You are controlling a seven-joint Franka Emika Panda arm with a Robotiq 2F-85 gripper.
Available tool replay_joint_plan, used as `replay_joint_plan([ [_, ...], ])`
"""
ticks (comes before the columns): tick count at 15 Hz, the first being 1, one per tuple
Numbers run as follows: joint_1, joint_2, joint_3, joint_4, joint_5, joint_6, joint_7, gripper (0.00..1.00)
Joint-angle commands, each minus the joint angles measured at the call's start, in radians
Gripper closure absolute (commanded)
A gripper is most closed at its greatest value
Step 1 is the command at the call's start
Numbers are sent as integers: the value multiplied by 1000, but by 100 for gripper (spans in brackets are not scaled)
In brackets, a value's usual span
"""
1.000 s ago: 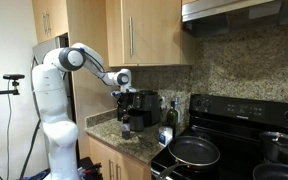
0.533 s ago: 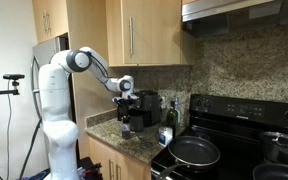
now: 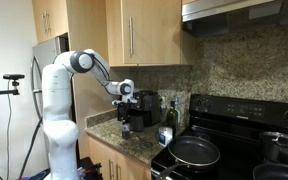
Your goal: Open the airfryer, place the bottle of black pepper inside the open upper cabinet, close the open upper cabinet
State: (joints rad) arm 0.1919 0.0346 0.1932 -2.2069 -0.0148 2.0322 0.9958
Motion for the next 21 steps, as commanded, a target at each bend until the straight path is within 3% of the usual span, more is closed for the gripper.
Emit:
replay_joint_plan([
  [1, 4, 1, -4, 0, -19, 4, 9, 47],
  [4, 5, -2, -3, 5, -42, 9, 18, 66],
  [7, 12, -26, 2, 2, -90, 11, 32, 66],
  [13, 44, -256, 57, 45, -155, -74, -26, 66],
  [16, 48, -374, 85, 111, -128, -149, -66, 66],
  [17, 28, -312, 96, 83, -136, -93, -16, 41],
  [19, 26, -380, 108, 104, -127, -133, -42, 41],
  [20, 25, -397, 110, 104, -126, -140, -47, 66],
  [21, 19, -390, 115, 114, -138, -146, -39, 66],
])
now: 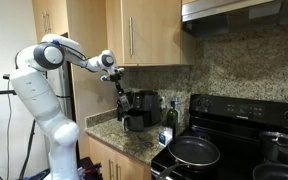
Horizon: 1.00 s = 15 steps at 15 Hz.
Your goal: Open the airfryer, place the bottle of black pepper inside the open upper cabinet, close the open upper cabinet
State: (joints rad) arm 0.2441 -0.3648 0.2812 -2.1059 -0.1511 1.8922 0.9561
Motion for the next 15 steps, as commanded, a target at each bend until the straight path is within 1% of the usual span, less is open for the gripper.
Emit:
replay_joint_plan([
  [1, -41, 11, 26, 47, 6, -7, 21, 66],
  [3, -56, -10, 20, 125, 28, -20, 80, 66],
  [4, -64, -18, 20, 187, 35, -49, 114, 66],
  [8, -101, -17, 23, 406, 53, -101, 251, 66],
  [9, -106, -23, 25, 438, 59, -85, 286, 66],
  [10, -95, -37, 24, 350, 43, -58, 236, 66],
  [11, -97, -41, 24, 381, 46, -62, 242, 41],
  [13, -97, -44, 26, 369, 46, -63, 241, 41],
  [14, -105, -22, 40, 365, 14, -98, 241, 66],
  [15, -110, 5, 33, 391, 22, -54, 260, 66],
])
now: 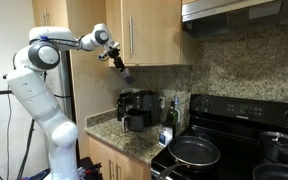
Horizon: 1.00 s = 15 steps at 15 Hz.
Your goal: Open the airfryer, place the bottle of black pepper inside the open upper cabinet, close the open upper cabinet
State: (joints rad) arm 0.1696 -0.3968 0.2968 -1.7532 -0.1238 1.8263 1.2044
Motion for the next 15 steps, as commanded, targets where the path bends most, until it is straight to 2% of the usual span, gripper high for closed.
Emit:
replay_joint_plan([
  [1, -41, 55, 5, 60, 17, 71, 40, 66],
  [6, -101, 147, -32, 324, 24, 72, 172, 66],
  [12, -102, 187, -56, 544, 94, 149, 310, 66],
  [13, -93, 137, -60, 456, 75, 114, 269, 41],
  [15, -93, 146, -60, 497, 77, 126, 298, 41],
])
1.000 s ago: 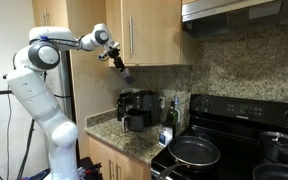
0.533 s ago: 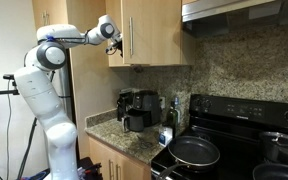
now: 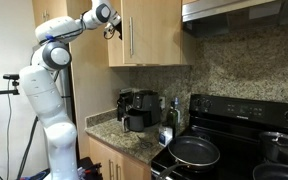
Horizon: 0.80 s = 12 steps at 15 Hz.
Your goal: Open the airfryer, place the bottle of black pepper inside the open upper cabinet, close the open upper cabinet
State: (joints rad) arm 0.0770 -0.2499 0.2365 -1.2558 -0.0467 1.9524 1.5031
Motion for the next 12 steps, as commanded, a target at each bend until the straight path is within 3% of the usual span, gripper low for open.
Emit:
replay_joint_plan([
  [1, 1, -11, 6, -41, -16, 17, -8, 66],
  [3, 0, 30, 16, -12, -41, -30, 7, 66],
  [6, 2, 141, 22, 203, -24, -139, 68, 66],
  [12, 41, 293, 21, 459, -43, -231, 211, 66],
])
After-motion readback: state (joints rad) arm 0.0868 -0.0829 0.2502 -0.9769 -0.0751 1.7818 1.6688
